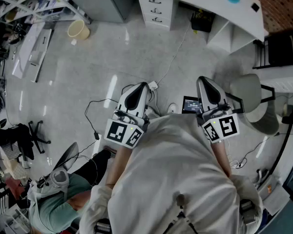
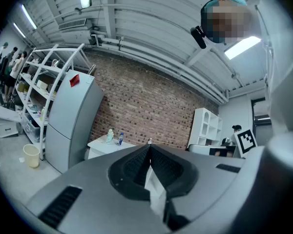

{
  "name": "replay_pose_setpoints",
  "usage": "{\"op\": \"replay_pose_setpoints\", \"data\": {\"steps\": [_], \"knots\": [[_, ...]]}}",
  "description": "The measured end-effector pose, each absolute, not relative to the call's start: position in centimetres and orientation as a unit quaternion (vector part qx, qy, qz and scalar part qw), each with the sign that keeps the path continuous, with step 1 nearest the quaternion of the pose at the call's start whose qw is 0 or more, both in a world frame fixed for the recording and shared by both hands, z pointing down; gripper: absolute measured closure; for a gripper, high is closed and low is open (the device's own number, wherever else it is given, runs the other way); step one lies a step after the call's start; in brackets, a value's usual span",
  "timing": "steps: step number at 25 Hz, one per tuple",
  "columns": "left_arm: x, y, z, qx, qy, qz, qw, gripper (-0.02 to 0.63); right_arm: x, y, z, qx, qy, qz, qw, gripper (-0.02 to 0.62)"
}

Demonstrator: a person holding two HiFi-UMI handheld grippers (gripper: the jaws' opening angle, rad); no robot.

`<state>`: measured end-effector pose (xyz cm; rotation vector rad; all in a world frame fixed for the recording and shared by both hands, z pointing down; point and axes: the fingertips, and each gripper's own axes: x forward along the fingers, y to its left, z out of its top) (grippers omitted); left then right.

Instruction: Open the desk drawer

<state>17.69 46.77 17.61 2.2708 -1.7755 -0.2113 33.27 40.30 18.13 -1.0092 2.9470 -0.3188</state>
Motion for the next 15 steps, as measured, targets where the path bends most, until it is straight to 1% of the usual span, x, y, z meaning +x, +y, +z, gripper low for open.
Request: {"op": "replay_pose_setpoints", "data": {"steps": [15], "knots": [[19.4, 44.7, 18.1, 0.76, -0.635, -0.06, 0.125, 0.599, 35.4, 37.1, 19.4, -0.311, 0.943, -0.117, 0.002, 0.569]]}}
